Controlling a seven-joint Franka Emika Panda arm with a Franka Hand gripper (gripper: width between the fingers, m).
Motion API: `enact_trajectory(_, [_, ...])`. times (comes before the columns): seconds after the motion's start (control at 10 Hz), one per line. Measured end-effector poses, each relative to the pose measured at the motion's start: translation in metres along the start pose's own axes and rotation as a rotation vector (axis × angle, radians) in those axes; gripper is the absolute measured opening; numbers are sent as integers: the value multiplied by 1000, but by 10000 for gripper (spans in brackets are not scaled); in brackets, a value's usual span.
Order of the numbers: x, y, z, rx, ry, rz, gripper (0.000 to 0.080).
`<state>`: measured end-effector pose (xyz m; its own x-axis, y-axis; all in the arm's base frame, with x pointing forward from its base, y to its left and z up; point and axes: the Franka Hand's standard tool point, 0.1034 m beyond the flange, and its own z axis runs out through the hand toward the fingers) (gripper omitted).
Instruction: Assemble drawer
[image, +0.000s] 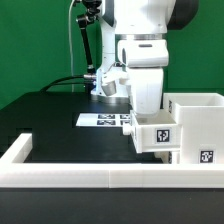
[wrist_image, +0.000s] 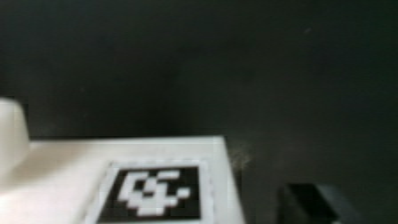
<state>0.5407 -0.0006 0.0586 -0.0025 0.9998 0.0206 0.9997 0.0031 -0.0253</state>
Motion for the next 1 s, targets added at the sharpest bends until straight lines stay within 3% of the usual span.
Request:
enact_trajectory(0.1, [-2, -1, -5, 9, -5, 1, 342])
enact_trajectory(0.2, [-4, -1, -11, 18, -10, 3, 623])
enact_trajectory(0.6, [-10, -1, -37, 31, -31, 5, 647])
enact_trajectory(0.8, [-25, -1, -54, 50, -47, 14, 649])
enact_trajectory(1.0, [-50, 1, -58, 51, -50, -7, 649])
